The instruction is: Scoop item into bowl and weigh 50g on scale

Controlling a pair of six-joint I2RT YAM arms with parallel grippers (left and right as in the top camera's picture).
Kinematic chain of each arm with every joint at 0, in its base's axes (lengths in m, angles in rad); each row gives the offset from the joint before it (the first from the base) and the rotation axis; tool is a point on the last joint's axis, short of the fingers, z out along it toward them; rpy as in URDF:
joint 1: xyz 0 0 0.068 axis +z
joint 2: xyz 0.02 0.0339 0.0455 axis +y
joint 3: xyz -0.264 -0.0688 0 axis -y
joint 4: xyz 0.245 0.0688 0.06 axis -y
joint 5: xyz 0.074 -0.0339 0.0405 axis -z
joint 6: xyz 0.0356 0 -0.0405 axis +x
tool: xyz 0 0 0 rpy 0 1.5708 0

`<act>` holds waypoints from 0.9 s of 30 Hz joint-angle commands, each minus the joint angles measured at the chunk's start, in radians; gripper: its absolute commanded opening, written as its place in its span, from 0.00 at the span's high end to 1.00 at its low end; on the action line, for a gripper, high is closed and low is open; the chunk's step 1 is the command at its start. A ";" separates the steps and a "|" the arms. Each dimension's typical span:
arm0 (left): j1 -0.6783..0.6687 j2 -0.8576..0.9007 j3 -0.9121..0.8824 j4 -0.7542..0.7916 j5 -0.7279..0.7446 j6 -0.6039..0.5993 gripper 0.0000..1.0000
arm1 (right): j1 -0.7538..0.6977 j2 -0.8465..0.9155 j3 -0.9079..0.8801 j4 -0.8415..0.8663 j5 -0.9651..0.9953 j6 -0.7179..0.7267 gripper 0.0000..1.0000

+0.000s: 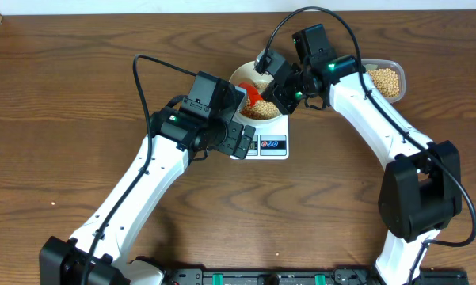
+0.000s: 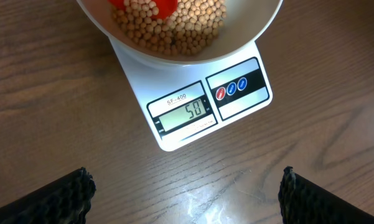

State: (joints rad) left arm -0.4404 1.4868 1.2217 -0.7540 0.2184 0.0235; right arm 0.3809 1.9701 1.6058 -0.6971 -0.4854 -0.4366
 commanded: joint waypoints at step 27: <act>0.002 0.010 -0.010 -0.001 -0.010 0.002 0.04 | -0.173 -0.140 -0.003 -0.032 -0.323 0.146 0.99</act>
State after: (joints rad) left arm -0.4404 1.4868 1.2217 -0.7540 0.2184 0.0235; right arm 0.2321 1.8637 1.6058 -0.7288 -0.7460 -0.3088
